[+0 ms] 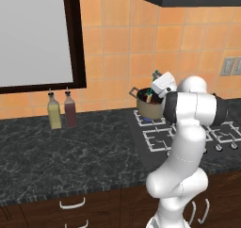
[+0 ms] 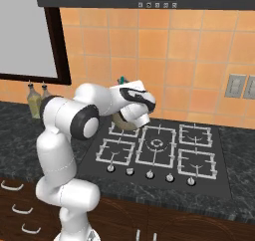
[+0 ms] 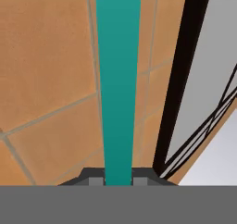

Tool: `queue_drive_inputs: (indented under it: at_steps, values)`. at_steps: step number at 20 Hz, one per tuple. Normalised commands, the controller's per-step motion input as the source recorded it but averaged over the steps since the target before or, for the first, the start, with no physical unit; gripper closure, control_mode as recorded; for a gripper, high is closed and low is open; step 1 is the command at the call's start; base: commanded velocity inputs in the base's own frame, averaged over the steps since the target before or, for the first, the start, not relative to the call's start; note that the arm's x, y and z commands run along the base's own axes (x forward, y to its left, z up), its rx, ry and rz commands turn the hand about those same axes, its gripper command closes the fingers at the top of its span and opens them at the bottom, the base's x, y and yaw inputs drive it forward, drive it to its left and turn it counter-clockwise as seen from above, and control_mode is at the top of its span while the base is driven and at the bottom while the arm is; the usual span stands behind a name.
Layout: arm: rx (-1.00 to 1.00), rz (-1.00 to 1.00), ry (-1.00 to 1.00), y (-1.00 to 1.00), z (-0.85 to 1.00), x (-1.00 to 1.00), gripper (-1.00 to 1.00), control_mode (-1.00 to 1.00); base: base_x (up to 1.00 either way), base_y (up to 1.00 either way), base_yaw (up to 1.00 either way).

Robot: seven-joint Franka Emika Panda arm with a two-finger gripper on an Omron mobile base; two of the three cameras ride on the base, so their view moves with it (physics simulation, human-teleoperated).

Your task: Put the eggplant and bell pepper in the pot. Retrieve the spatula and lightly stir the vegetables in the pot.

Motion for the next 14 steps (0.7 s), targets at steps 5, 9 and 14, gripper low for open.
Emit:
queue_drive_inputs:
  at_steps: [5,9,14]
  values:
    - [-0.01,0.14,-0.07,0.00,-0.03,0.17,1.00,-1.00,0.00,0.00,0.00]
    - [-0.03,0.23,-0.17,0.00,0.00,0.03,1.00,-1.00,0.00,0.00,0.00]
    - [0.00,0.15,-0.13,0.00,-0.02,0.03,1.00,-1.00,0.00,0.00,0.00]
